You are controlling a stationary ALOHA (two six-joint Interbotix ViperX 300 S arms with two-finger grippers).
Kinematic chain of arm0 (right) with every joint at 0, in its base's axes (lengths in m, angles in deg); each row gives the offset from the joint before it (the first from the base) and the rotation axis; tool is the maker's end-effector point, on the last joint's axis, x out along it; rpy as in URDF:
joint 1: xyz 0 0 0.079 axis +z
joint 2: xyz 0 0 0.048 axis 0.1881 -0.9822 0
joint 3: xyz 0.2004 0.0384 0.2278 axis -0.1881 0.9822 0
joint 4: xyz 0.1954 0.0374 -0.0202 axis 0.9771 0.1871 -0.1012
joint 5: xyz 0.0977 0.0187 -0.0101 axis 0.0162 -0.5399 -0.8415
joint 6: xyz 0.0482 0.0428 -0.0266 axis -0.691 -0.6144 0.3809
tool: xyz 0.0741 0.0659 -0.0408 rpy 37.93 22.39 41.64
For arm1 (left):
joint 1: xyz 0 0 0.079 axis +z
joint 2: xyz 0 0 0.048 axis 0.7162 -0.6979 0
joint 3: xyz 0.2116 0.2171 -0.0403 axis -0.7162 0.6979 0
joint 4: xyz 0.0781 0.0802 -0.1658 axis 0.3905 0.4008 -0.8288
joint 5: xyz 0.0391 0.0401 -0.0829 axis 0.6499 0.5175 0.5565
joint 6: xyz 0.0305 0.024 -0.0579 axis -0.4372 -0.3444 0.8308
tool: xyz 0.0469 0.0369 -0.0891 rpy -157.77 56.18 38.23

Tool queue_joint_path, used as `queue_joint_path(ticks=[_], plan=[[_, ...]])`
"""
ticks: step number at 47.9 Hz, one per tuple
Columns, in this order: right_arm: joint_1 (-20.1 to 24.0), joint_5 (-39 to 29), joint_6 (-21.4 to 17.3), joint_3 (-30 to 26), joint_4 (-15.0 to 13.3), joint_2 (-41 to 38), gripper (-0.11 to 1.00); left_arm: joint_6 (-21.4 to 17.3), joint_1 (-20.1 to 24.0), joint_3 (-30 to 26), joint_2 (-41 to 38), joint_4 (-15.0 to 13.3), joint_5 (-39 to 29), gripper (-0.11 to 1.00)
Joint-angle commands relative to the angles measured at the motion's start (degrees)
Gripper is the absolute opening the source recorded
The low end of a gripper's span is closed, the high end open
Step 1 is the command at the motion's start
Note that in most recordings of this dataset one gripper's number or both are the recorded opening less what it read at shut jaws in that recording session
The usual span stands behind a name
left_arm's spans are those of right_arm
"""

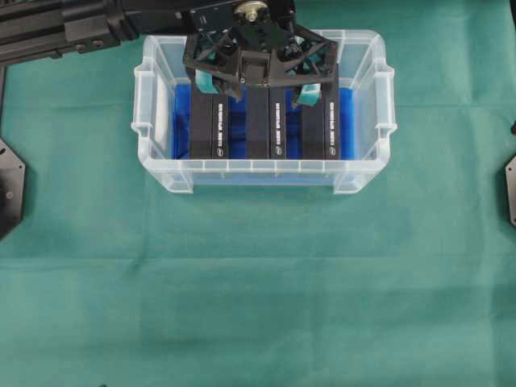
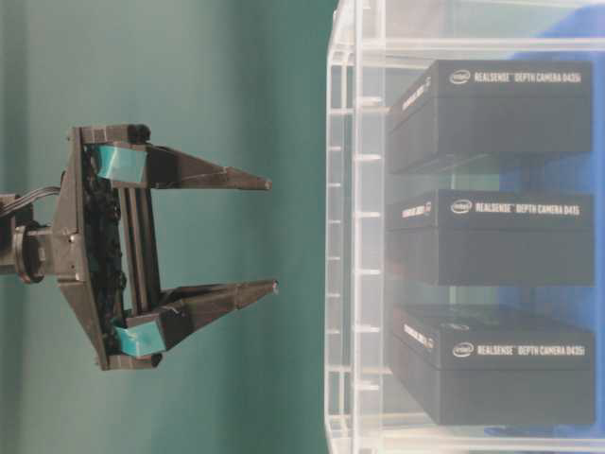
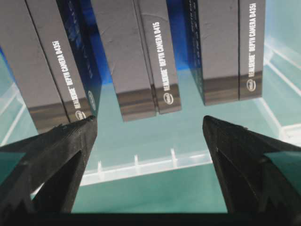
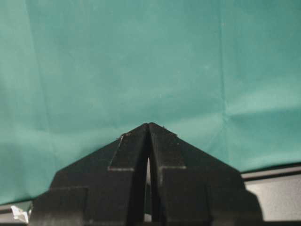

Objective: Take the box out of the case with the left arm.
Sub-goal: 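Move the open left gripper over the middle black box, then lower the left gripper around the middle box and close it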

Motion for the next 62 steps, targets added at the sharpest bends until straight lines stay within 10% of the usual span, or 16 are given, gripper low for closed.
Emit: queue_joint_path(ticks=[1,62], plan=[[-0.09,0.09,-0.09,-1.05,-0.09,-0.18,0.00,0.00,0.26,-0.09,1.41,0.35,0.79,0.97],[-0.09,0.00,-0.09,-1.05,-0.18,-0.26,0.00,0.44,1.67,2.64,1.05,0.70,3.87,0.97]])
